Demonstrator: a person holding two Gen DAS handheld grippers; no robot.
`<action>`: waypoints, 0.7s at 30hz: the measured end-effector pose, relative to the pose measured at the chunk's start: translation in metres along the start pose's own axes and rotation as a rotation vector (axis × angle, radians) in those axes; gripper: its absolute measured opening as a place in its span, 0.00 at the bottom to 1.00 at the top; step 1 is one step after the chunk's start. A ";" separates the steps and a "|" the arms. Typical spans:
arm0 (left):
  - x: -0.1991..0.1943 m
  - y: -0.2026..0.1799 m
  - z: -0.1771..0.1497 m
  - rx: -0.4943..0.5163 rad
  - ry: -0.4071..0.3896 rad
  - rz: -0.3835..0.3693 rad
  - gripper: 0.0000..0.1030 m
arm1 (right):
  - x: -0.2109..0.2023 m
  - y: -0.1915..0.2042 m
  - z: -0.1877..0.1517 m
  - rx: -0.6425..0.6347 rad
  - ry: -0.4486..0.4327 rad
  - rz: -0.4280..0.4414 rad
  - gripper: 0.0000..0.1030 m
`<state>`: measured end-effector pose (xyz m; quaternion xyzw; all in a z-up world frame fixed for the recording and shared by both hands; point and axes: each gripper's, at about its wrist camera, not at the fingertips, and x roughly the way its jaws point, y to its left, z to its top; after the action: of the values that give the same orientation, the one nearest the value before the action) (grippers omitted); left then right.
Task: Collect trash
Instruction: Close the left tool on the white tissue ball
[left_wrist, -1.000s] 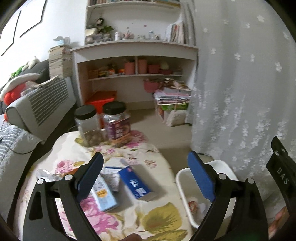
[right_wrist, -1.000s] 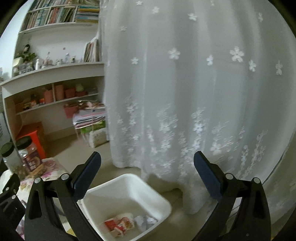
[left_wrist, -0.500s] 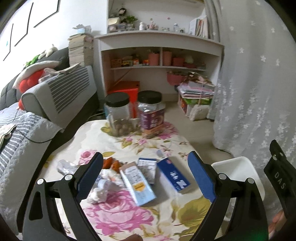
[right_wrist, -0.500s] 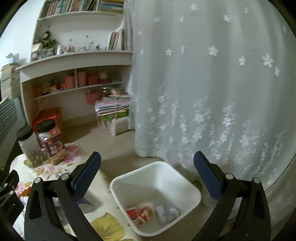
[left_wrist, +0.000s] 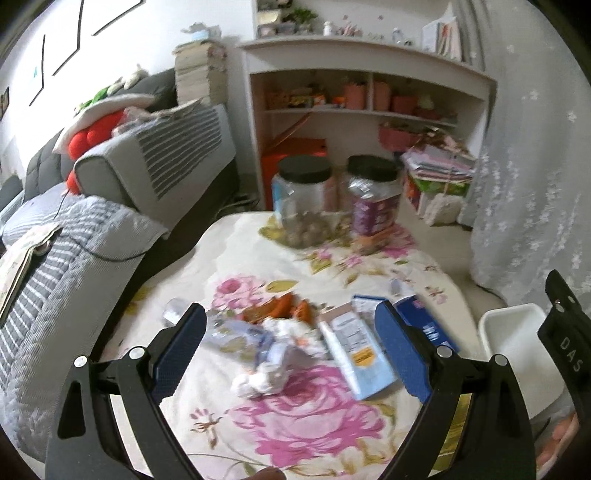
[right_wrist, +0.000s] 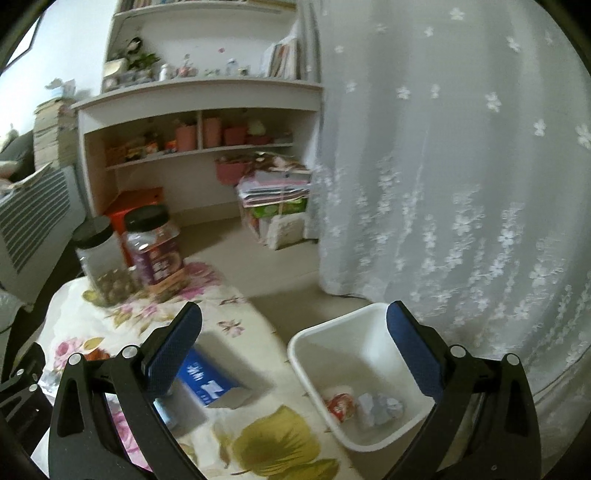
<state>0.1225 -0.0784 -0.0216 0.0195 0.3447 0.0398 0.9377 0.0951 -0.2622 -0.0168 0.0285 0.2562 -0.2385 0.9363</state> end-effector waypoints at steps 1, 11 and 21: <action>0.005 0.004 -0.001 -0.003 0.016 0.008 0.87 | 0.001 0.005 -0.001 -0.008 0.007 0.010 0.93; 0.087 0.056 -0.030 -0.052 0.357 -0.050 0.87 | 0.036 0.050 -0.017 -0.084 0.206 0.162 0.93; 0.134 0.039 -0.060 0.071 0.485 -0.139 0.87 | 0.076 0.082 -0.034 -0.120 0.398 0.272 0.93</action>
<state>0.1826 -0.0271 -0.1514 0.0184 0.5613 -0.0334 0.8268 0.1740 -0.2166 -0.0897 0.0533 0.4432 -0.0846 0.8909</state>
